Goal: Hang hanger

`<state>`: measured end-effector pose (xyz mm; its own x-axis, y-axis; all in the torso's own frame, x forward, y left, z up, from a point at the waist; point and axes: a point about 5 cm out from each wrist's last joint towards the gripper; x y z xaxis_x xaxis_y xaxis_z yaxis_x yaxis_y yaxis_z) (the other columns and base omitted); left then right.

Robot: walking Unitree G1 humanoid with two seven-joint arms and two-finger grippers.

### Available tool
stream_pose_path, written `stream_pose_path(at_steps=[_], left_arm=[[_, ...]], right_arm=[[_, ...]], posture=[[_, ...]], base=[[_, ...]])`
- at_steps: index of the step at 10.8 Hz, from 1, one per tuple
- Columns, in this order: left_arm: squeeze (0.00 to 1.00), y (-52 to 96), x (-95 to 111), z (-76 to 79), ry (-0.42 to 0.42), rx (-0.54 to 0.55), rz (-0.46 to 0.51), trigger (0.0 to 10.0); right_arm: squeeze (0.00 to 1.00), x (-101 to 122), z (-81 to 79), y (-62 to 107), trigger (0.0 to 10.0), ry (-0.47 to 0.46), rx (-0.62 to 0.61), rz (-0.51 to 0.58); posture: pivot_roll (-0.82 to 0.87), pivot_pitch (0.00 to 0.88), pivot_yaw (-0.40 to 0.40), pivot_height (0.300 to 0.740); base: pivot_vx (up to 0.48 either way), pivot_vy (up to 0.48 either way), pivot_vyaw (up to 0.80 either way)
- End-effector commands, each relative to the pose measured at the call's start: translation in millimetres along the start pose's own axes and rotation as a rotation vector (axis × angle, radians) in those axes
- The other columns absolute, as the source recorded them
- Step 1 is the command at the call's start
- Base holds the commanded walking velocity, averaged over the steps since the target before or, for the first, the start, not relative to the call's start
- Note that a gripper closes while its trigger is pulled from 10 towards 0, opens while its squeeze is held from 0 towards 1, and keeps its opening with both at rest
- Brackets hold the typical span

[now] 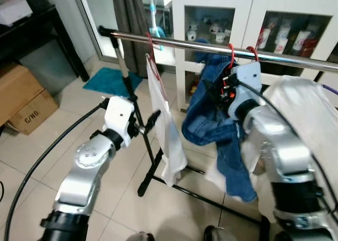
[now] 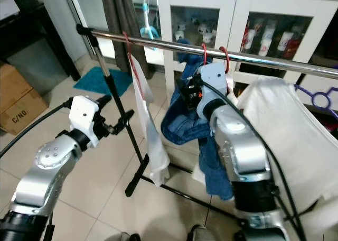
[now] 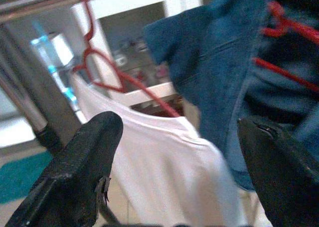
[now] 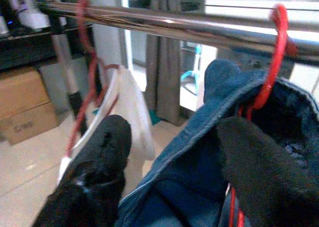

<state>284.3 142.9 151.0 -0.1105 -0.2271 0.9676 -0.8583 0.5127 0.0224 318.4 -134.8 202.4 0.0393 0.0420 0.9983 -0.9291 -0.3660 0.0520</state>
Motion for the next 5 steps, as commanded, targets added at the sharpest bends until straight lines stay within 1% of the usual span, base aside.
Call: stream_pose_path(at_steps=[1,2,3,4,5], left_arm=[[0.0,3.2,-0.7,2.1,-0.017,-0.044,-0.012,10.0],[0.0,3.8,-1.8,2.5,-0.022,-0.051,-0.018,10.0],[0.0,5.5,-5.0,6.5,-0.03,-0.09,-0.032,10.0],[0.0,6.4,-6.4,8.8,-0.038,-0.111,-0.041,10.0],[0.0,9.6,-9.3,12.4,-0.051,-0.145,-0.053,10.0]], right_arm=[[1.0,6.8,-4.7,3.8,10.0,0.01,0.055,-0.009],[1.0,7.5,-4.0,5.4,10.0,0.019,0.058,-0.018],[1.0,3.5,10.8,9.2,10.0,0.053,-0.052,-0.099],[1.0,1.8,15.2,9.8,10.0,0.062,-0.085,-0.123],[0.0,-6.3,17.8,4.6,10.0,0.066,-0.119,-0.171]], posture=[[-0.08,0.064,0.11,0.74],[-0.08,0.064,0.11,0.74],[-0.08,0.059,0.113,0.74],[-0.08,0.059,0.113,0.74],[-0.08,0.051,0.113,0.74]], base=[[0.0,0.0,0.0],[0.0,0.0,0.0],[0.0,0.0,0.0],[0.0,0.0,0.0],[0.0,0.0,0.0]])
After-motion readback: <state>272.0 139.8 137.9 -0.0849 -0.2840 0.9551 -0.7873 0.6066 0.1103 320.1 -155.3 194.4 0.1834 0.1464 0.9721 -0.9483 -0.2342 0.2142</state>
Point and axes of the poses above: a point about 5 cm out from each wrist's last joint towards the gripper, its own y axis pointing back from the gripper into the wrist, its own x axis along the axis of the wrist's last joint, z = x × y, and after that the axes turned 4 degrees about -y, right-handed
